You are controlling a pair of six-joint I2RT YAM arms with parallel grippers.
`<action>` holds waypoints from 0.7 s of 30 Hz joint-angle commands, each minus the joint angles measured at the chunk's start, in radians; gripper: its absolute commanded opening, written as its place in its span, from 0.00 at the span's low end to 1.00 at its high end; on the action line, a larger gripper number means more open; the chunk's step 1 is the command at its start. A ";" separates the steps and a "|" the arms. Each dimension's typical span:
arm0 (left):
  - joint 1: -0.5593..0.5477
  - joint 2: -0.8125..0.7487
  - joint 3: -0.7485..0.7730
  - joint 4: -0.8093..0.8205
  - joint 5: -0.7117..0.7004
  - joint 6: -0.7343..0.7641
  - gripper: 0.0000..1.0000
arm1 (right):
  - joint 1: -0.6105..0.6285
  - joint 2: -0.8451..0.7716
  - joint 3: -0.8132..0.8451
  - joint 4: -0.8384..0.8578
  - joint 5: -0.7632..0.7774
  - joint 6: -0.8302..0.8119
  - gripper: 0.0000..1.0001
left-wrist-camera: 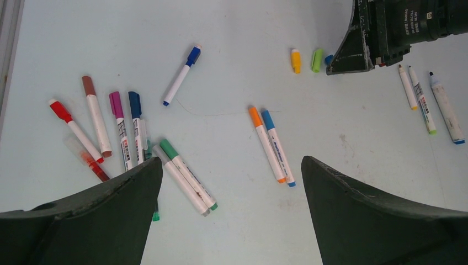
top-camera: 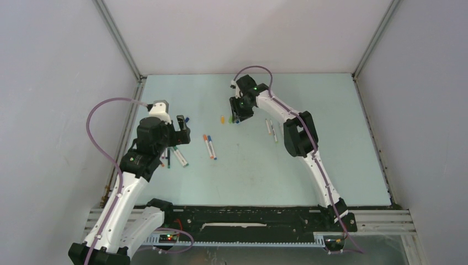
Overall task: Open the pen caps
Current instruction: Place the pen cap at the center of the board.
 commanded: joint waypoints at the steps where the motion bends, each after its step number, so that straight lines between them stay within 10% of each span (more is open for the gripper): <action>1: 0.011 -0.004 0.001 0.016 0.015 0.018 0.98 | 0.006 -0.092 -0.041 0.013 0.003 -0.032 0.47; 13: 0.011 -0.026 -0.002 0.020 0.036 0.018 0.98 | 0.036 -0.246 -0.124 -0.022 -0.015 -0.254 0.58; 21: 0.012 -0.035 -0.010 0.029 0.028 -0.002 0.98 | 0.058 -0.739 -0.580 0.027 -0.146 -0.590 0.69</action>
